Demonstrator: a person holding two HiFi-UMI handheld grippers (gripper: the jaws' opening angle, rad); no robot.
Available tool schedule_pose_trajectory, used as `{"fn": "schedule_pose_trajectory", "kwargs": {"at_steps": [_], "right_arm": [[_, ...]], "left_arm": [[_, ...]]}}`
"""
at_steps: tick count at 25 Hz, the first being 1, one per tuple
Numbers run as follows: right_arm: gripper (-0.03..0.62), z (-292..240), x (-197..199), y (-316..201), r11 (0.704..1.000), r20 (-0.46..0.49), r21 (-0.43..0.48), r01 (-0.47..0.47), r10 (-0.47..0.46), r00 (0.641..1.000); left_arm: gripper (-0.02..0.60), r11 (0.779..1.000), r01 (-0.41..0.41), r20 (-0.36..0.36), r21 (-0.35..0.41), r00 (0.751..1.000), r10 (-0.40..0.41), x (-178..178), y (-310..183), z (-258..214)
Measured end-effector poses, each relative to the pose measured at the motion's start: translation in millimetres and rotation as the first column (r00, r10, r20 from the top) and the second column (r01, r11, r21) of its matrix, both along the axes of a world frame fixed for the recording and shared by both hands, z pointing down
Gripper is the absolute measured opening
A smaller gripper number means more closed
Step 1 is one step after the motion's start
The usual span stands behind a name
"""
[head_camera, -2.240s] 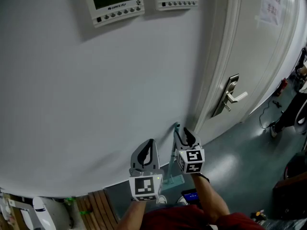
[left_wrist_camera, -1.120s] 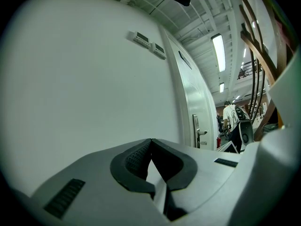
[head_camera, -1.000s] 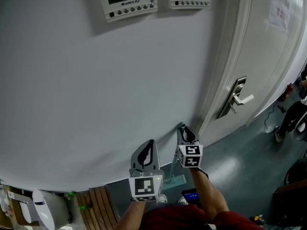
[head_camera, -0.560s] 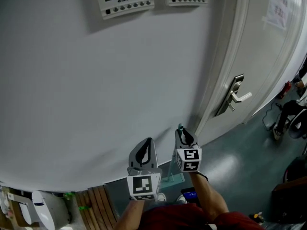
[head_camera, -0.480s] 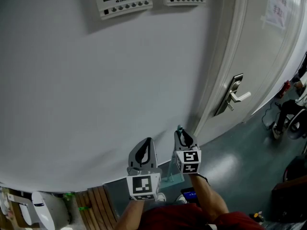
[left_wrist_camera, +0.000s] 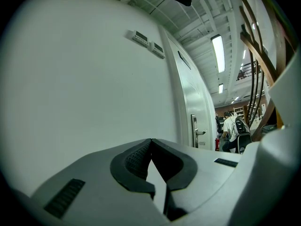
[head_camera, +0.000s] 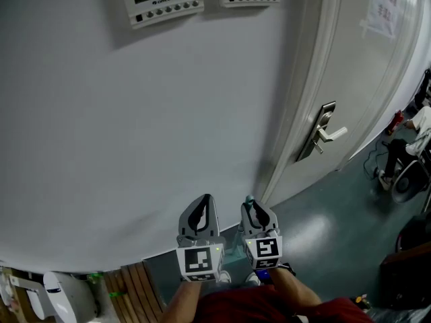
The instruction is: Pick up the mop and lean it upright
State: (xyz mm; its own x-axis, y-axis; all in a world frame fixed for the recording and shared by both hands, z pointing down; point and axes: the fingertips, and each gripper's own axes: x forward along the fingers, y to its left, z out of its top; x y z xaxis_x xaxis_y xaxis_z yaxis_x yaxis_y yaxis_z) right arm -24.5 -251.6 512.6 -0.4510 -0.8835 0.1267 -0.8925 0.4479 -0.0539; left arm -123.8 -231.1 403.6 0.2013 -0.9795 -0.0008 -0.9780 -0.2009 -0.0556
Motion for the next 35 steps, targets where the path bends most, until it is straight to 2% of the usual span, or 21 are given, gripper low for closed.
{"fn": "schedule_pose_trajectory", "kwargs": {"at_steps": [6,11,20,27,31,35], "right_arm": [[0.112,1.7,8.3,29.0,1.0,0.017,0.011,0.004,-0.004,1.0],[0.112,-1.2,13.6,32.7,0.998,0.003,0.055,0.005,-0.005,1.0],[0.11,-5.2,16.6,42.7,1.0,0.005,0.01,0.007,-0.007,1.0],[0.109,-25.5,13.1,55.2,0.997,-0.008,0.073,0.034,-0.034,0.999],[0.109,-48.4,14.4,58.6,0.982,-0.019,0.18,0.05,-0.047,0.999],[0.109,-79.0,21.6,59.3,0.97,-0.008,0.241,0.028,-0.026,1.0]], "left_arm": [[0.015,1.0,0.0,0.002,-0.003,1.0,0.0,3.0,0.6,3.2],[0.015,1.0,-0.005,0.005,-0.004,1.0,0.005,6.2,1.9,4.2],[0.014,1.0,-0.007,0.008,-0.001,1.0,0.007,9.1,6.5,2.0],[0.014,1.0,-0.015,0.009,-0.001,1.0,0.015,11.8,9.1,4.0],[0.014,1.0,-0.018,0.008,0.005,1.0,0.018,13.6,10.5,0.7],[0.014,0.999,-0.023,-0.003,0.022,1.0,0.023,16.0,10.5,-6.3]]}}
